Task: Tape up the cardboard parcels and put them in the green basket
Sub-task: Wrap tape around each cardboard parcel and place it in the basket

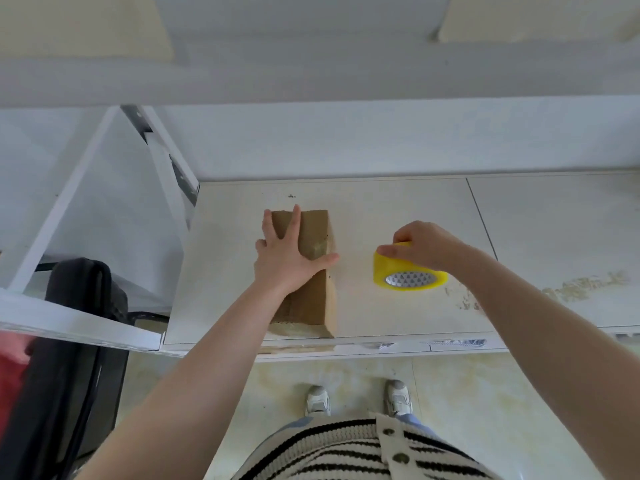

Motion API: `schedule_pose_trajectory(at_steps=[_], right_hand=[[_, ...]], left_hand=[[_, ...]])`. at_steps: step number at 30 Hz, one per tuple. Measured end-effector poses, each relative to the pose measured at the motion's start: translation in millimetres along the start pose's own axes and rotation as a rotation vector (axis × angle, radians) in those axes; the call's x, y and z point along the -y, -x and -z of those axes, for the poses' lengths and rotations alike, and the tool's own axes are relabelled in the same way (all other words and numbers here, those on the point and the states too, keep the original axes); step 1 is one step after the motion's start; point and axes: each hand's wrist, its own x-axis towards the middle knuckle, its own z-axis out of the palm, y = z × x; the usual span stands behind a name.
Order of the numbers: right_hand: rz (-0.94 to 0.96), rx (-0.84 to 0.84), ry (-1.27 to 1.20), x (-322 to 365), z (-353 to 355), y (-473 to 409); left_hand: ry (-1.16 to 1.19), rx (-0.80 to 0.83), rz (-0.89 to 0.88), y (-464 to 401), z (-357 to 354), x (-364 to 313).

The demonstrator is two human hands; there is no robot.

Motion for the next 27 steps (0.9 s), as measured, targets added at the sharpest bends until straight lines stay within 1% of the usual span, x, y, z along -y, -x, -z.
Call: schedule_pose_trajectory(at_steps=[1, 4, 5, 8, 11, 12, 14, 16, 18, 22, 27], right_hand=[[-0.005, -0.013, 0.014, 1, 8, 1], [-0.005, -0.061, 0.086, 7, 37, 3], [0.001, -0.068, 0.136, 11, 47, 2], [-0.001, -0.048, 0.274, 27, 60, 1], [-0.016, -0.005, 0.336, 44, 44, -1], [-0.013, 0.001, 0.349, 52, 39, -2], [0.028, 0.030, 0.347, 67, 34, -8], [0.073, 0.097, 0.249, 81, 35, -13], [0.100, 0.109, 0.170, 87, 36, -17], [0.111, 0.014, 0.140, 81, 31, -18], [0.120, -0.010, 0.130, 74, 33, -12]], left_hand=[[0.122, 0.033, -0.003, -1, -1, -2], [0.632, 0.159, 0.024, -3, -9, -9], [0.731, 0.177, 0.028, -4, -13, -12], [0.863, 0.211, 0.033, -6, -29, -10], [1.005, 0.264, 0.054, -5, -40, 10], [1.025, 0.261, 0.061, -4, -40, 18], [0.967, 0.207, 0.094, -3, -39, 35], [0.889, 0.167, 0.161, -2, -38, 51], [0.936, 0.186, 0.211, -1, -37, 60], [1.097, 0.226, 0.164, 1, -36, 54], [1.064, 0.243, 0.111, 2, -31, 50]])
